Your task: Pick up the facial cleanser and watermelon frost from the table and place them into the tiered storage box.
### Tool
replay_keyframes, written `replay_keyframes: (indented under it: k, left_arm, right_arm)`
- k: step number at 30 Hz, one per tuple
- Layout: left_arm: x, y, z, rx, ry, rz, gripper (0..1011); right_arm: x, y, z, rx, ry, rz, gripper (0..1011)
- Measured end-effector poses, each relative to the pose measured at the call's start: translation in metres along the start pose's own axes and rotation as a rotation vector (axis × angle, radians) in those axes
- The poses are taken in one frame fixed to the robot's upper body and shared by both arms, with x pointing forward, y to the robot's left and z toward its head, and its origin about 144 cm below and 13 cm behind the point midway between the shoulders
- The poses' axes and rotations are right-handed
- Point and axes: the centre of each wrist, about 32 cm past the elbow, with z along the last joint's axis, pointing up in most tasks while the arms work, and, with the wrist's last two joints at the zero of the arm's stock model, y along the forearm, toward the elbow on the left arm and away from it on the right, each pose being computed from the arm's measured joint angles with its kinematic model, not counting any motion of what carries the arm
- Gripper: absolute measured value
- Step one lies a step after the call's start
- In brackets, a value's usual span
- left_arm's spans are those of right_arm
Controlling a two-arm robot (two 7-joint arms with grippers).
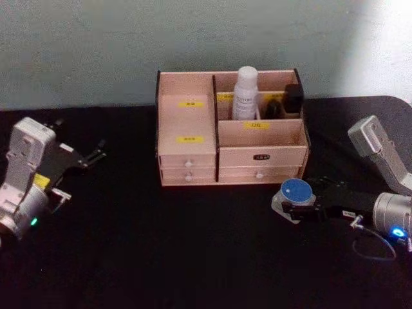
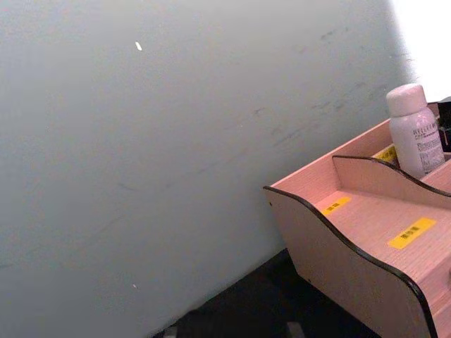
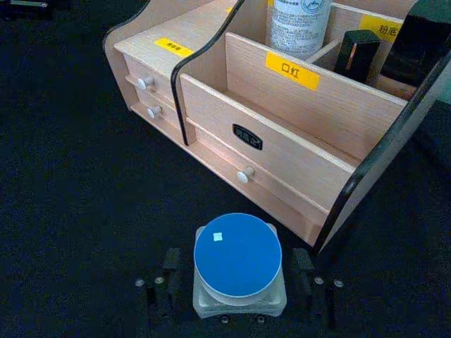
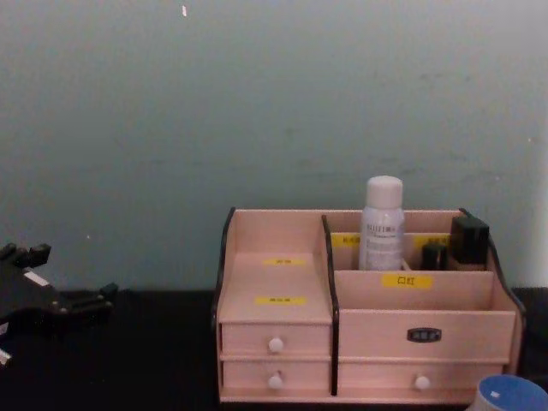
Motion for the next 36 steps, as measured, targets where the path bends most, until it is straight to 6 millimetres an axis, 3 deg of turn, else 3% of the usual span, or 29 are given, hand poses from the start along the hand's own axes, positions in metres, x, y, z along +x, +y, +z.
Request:
replay_keyframes:
  k: [6,15,36]
  left_arm:
    - [0.0,0.0,0.0,0.0,0.0,0.0,1001]
    - [0.0,0.0,0.0,0.0,0.0,0.0,1001]
    - [0.0,0.0,0.0,0.0,0.0,0.0,1001]
  right_arm:
    - [-0.0001,-0.0001,0.0,0.0,0.0,0.0,941]
    - [-0.0002,-0.0001,-0.0001,0.001,0.0,0.001,713]
    - [-0.0002,0.0,-0.0001,0.001,0.0,0.001,707]
